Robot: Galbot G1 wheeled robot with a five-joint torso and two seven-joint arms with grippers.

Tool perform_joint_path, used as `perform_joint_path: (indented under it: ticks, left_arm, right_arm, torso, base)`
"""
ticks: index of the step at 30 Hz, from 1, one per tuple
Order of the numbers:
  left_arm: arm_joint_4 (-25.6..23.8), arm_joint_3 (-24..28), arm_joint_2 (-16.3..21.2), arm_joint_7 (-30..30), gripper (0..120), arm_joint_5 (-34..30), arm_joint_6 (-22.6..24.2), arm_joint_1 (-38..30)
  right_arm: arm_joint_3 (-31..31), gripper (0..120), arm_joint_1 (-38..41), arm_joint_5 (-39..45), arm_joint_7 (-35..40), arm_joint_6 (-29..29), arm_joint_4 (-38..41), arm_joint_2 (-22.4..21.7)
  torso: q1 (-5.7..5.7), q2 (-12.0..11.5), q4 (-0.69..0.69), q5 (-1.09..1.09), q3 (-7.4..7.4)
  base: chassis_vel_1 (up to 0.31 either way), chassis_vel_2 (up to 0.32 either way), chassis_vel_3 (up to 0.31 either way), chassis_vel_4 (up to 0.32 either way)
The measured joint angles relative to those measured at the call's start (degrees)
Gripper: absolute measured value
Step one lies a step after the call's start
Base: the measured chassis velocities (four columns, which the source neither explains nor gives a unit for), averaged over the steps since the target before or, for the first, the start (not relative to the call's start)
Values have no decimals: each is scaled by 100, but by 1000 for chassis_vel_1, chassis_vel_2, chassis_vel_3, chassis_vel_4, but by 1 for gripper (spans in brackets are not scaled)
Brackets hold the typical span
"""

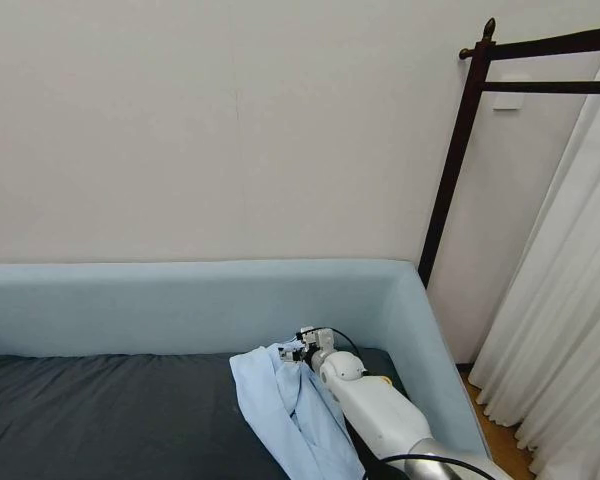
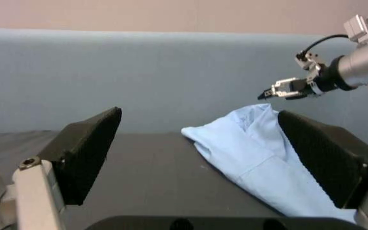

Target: Pick up the clothes from the sofa and hang them on the clothes hanger.

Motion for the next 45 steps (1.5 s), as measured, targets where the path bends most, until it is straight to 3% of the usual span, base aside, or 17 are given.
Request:
perform_joint_path:
  ticks: [10, 17, 23, 35, 38, 42, 43, 45]
  left_arm:
    - [54, 17, -103, -48, 96, 15, 15, -40]
    - [-1, 8, -162, -78, 96, 67, 13, 27]
    - [50, -15, -204, -154, 96, 113, 6, 30]
    - [76, -4, -227, -190, 96, 132, 11, 12]
    - [100, 2, -230, -201, 96, 117, 5, 5]
    - [102, 2, -231, -201, 96, 116, 4, 4]
    - [119, 12, -236, -208, 96, 112, 2, -18]
    - [126, 20, -238, -213, 96, 110, 2, -42]
  right_arm:
    - [320, 98, 54, -237, -120, 362, -699, 151]
    - [305, 94, -397, -245, 19, 232, -342, 139]
    - [135, 73, -988, -236, -199, 309, -111, -124]
    - [142, 27, -1004, -357, -145, 505, -139, 14]
    - [125, 20, -987, -379, -134, 514, -146, -9]
    - [121, 20, -986, -380, -134, 516, -147, -12]
    - [78, 4, -979, -399, -117, 563, -154, -43]
    - [34, 0, -983, -361, -47, 632, -76, -86]
  torso:
    - [0, 1, -2, 1, -1]
    - [0, 1, 0, 3, -1]
    - [-1, 1, -5, 2, -1]
    - [-1, 1, -1, 2, -1]
    - [-1, 1, -1, 2, -1]
    - [-1, 1, -1, 2, -1]
    - [-1, 1, -1, 2, 0]
    - [-1, 1, -1, 2, 0]
  base:
    - [0, 0, 0, 0]
    - [0, 0, 0, 0]
    - [0, 0, 0, 0]
    - [0, 0, 0, 0]
    - [0, 0, 0, 0]
    - [0, 0, 0, 0]
    - [0, 0, 0, 0]
    - [0, 0, 0, 0]
